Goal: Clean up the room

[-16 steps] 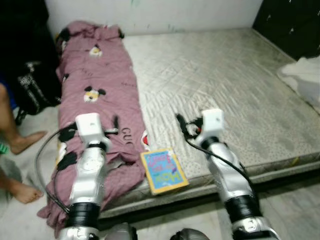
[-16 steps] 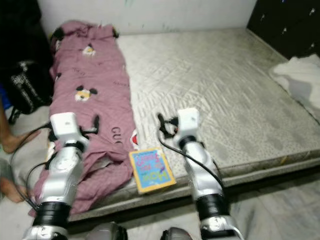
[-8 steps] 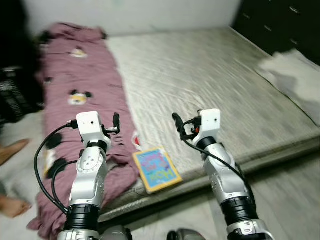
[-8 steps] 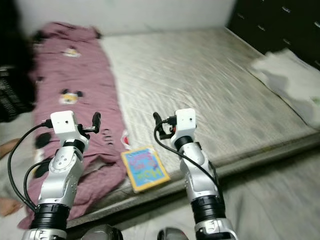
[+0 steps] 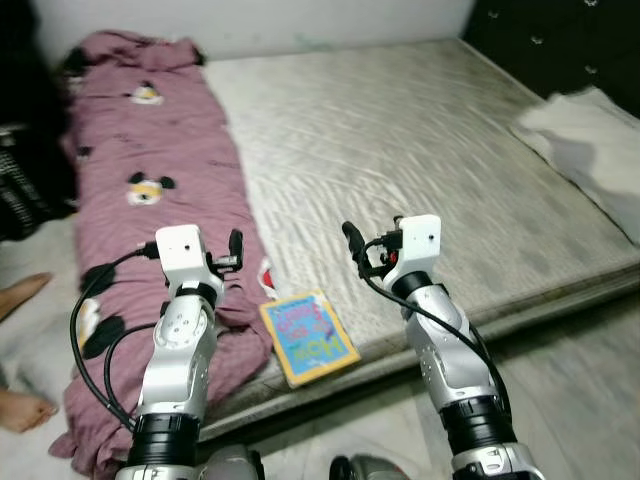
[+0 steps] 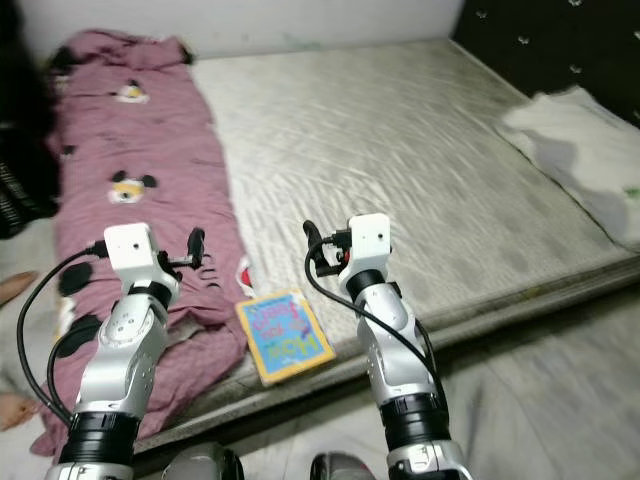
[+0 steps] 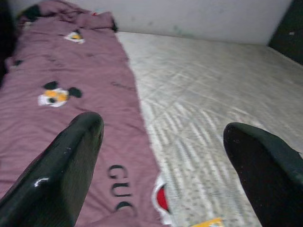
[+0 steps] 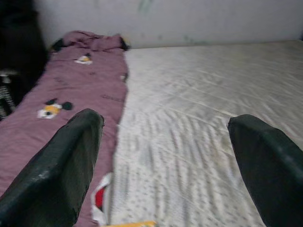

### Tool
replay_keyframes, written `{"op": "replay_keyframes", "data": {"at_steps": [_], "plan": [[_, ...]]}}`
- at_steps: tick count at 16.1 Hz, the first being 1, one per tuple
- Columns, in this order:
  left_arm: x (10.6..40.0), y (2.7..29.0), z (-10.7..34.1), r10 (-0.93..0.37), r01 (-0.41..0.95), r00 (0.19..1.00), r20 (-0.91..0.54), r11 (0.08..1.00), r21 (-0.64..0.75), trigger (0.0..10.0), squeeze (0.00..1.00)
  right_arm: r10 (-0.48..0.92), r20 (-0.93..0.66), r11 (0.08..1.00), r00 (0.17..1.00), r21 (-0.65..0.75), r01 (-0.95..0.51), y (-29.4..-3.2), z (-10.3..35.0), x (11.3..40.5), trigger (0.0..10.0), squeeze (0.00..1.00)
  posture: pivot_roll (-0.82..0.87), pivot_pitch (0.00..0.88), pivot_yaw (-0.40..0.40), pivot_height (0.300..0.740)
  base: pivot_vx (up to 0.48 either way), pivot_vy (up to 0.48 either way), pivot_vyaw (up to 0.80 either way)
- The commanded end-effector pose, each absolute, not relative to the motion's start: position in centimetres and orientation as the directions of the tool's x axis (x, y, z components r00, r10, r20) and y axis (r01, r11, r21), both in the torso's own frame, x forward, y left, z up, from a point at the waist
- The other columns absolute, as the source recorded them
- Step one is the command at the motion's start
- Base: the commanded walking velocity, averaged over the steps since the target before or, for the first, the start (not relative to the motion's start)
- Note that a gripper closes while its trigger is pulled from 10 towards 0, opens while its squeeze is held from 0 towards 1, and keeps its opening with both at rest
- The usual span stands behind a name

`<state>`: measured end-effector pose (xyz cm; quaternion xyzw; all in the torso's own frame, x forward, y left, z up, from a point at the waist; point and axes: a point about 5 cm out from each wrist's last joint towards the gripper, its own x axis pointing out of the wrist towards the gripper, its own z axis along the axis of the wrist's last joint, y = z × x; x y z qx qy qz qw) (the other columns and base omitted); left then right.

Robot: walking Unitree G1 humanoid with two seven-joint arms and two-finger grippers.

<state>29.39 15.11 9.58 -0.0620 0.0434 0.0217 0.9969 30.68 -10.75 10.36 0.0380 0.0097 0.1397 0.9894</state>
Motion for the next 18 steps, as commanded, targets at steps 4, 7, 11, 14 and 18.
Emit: {"op": "replay_keyframes", "data": {"at_steps": [4,7,11,14,18], "plan": [[29.43,14.75,10.00,0.021,-0.032,0.996,-0.085,0.992,-0.123,10.0,0.00,0.264,-0.005,0.963,0.964,0.062,-0.264,-11.00,10.62,30.68,10.0,0.00,0.01,0.000,-0.040,0.740,0.000,0.000,0.00],[29.24,14.63,10.12,0.001,-0.014,0.996,-0.091,0.989,-0.145,10.0,0.00,0.254,0.011,0.965,0.967,0.070,-0.254,-11.06,11.06,30.69,10.0,0.00,0.01,0.011,-0.042,0.740,0.000,0.000,0.00],[28.85,14.69,10.25,0.000,-0.014,0.996,-0.089,0.988,-0.154,10.0,0.00,0.266,0.016,0.960,0.964,0.088,-0.267,-10.88,11.14,30.18,10.0,0.00,0.02,0.037,-0.044,0.716,0.000,0.000,0.00],[28.71,14.71,10.36,-0.007,-0.007,0.996,-0.089,0.988,-0.155,10.0,0.00,0.271,0.009,0.958,0.963,0.092,-0.270,-10.78,11.01,30.10,10.0,0.00,0.02,0.041,-0.043,0.677,0.000,0.000,0.00],[28.76,14.67,10.49,-0.006,-0.008,0.996,-0.087,0.988,-0.155,10.0,0.00,0.277,0.006,0.957,0.961,0.094,-0.276,-10.78,10.99,30.02,10.0,0.00,0.01,0.044,-0.045,0.649,0.000,0.000,0.00]]}}
